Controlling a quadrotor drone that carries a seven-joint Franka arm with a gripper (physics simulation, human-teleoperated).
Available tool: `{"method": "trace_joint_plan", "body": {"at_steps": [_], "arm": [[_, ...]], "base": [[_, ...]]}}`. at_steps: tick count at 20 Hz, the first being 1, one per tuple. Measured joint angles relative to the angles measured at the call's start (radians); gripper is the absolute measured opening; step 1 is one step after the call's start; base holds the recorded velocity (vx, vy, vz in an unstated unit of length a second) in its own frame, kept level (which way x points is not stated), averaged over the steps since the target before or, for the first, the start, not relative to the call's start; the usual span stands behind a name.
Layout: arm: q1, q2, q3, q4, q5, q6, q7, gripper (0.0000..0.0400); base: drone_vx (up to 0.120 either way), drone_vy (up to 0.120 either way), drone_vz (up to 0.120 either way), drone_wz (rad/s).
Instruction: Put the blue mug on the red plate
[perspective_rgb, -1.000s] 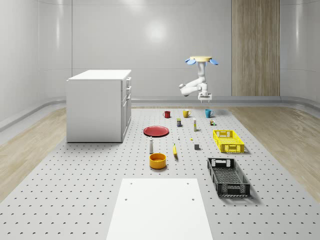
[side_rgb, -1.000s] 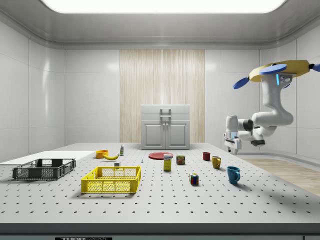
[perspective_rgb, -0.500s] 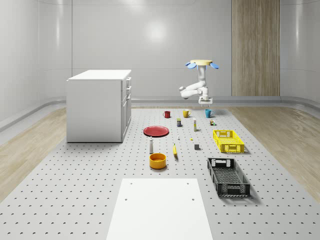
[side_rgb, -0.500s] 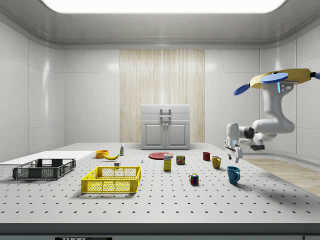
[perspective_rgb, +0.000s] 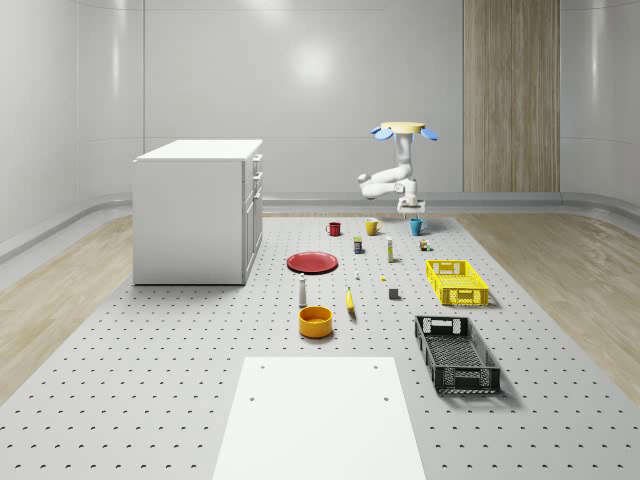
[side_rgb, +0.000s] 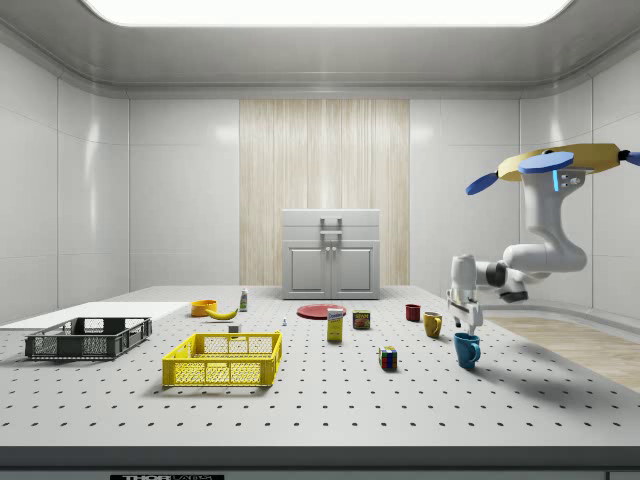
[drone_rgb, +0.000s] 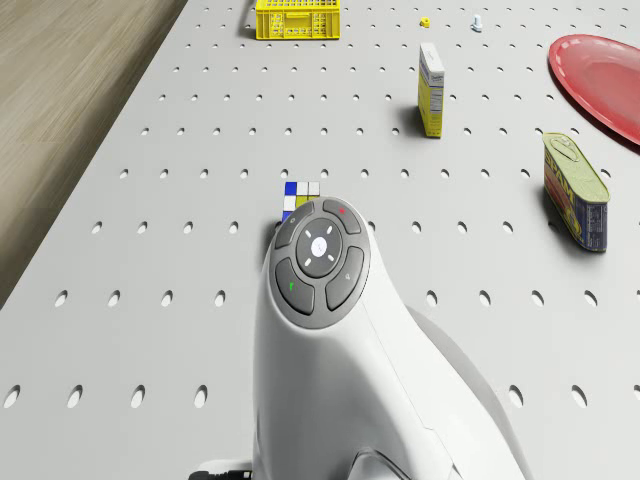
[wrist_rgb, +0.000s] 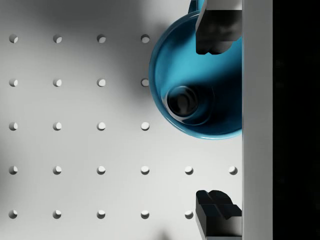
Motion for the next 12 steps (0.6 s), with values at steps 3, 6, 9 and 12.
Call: {"method": "trace_joint_plan", "body": {"at_steps": [3, 6, 9, 12], "arm": [[0.008, -0.019, -0.015, 0.005, -0.011, 0.024, -0.010, 0.0400], [-0.005, -0.028, -0.021, 0.023, -0.017, 0.041, -0.012, 0.0400], [-0.022, -0.034, -0.018, 0.039, -0.016, 0.053, -0.011, 0.0400], [-0.031, -0.044, -0.028, 0.051, -0.024, 0.071, -0.011, 0.0400]], "base": [[0.000, 0.000, 0.000, 0.000], [0.000, 0.000, 0.000, 0.000], [0.000, 0.000, 0.000, 0.000], [0.000, 0.000, 0.000, 0.000]]}}
